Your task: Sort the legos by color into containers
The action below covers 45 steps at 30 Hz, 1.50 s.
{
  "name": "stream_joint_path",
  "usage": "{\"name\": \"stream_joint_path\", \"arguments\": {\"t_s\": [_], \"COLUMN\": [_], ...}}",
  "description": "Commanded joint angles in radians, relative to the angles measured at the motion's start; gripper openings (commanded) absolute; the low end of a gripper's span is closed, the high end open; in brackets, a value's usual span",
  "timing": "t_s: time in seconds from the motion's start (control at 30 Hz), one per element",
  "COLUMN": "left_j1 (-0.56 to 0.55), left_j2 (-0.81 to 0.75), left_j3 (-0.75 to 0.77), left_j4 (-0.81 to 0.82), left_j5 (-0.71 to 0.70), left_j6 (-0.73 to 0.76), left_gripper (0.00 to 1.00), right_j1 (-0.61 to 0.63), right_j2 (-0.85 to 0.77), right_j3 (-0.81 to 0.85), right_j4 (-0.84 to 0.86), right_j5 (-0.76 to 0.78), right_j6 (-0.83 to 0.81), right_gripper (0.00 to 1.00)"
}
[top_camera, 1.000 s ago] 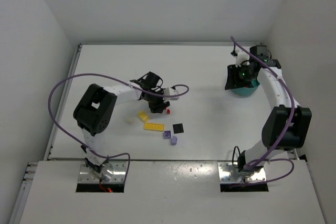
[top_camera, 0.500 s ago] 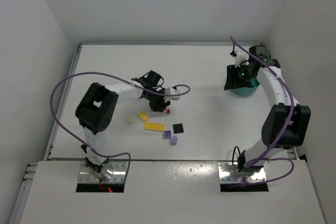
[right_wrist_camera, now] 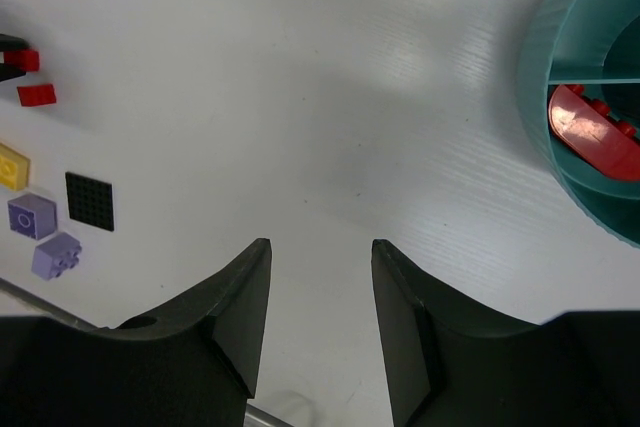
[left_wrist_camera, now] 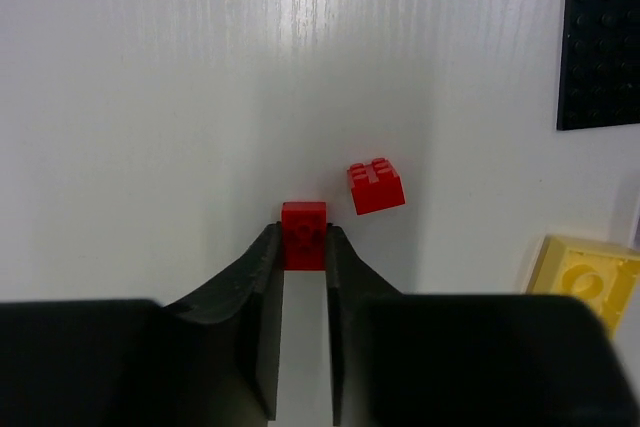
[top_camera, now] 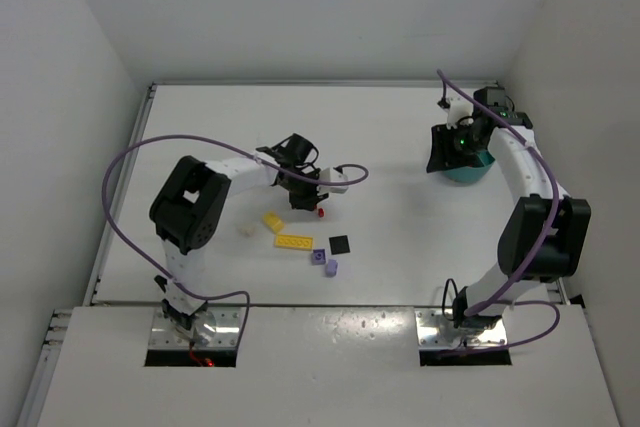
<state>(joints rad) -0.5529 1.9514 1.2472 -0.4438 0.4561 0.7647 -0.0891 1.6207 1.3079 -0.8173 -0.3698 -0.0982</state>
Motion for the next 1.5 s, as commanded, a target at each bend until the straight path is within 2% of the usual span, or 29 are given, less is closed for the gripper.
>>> {"name": "stream_joint_path", "arguments": {"t_s": [0.0,0.03,0.2,0.3,0.4,0.43,0.57,0.67,0.7,0.83,1.0,1.2,1.33,1.47], "left_j1": [-0.013,-0.013,-0.022,0.004,0.07,0.086,0.122,0.131,0.131,0.131,0.111,0.05,0.018,-0.004], "left_j2": [0.029,0.029,0.029,0.003,-0.072,-0.132,-0.294,-0.4,-0.401,-0.479,-0.465,-0.416,-0.372,-0.35], "left_j3": [0.014,0.014,0.014,0.014,0.004,-0.008,-0.077,-0.121,-0.121,-0.149,-0.112,-0.063,-0.023,-0.003], "left_j4": [-0.035,-0.035,-0.035,-0.035,-0.035,-0.015,0.057,0.141,0.166,0.287,0.297,0.301,0.323,0.323], "left_j5": [0.001,0.001,0.001,0.019,0.125,0.18,0.243,0.294,0.303,0.348,0.397,0.375,0.355,0.323], "left_j6": [0.038,0.038,0.038,0.038,0.004,-0.01,-0.085,-0.2,-0.2,-0.361,-0.436,-0.446,-0.481,-0.481], "left_gripper": [0.22,0.16,0.05,0.05,0.05,0.05,0.04,0.03,0.03,0.03,0.03,0.03,0.03,0.03], "right_j1": [0.003,0.003,0.003,0.003,0.015,0.015,0.043,0.087,0.088,0.155,0.199,0.252,0.294,0.339], "right_j2": [0.002,0.002,0.002,0.002,-0.012,-0.012,0.024,0.065,0.065,0.148,0.215,0.272,0.294,0.294], "right_j3": [0.04,0.04,0.04,0.04,0.011,0.001,0.033,0.062,0.062,0.127,0.198,0.312,0.303,0.303], "right_j4": [0.007,0.007,0.007,-0.002,0.007,0.016,0.017,0.026,0.044,0.052,0.062,0.075,0.084,0.104], "right_j5": [-0.023,-0.023,-0.023,-0.073,-0.235,-0.263,-0.345,-0.429,-0.448,-0.52,-0.583,-0.656,-0.741,-0.71], "right_j6": [-0.015,-0.015,-0.015,-0.015,0.037,0.047,0.092,0.146,0.146,0.215,0.226,0.25,0.273,0.282], "right_gripper": [0.46,0.46,0.46,0.46,0.46,0.46,0.46,0.46,0.46,0.46,0.46,0.47,0.49,0.49]}}
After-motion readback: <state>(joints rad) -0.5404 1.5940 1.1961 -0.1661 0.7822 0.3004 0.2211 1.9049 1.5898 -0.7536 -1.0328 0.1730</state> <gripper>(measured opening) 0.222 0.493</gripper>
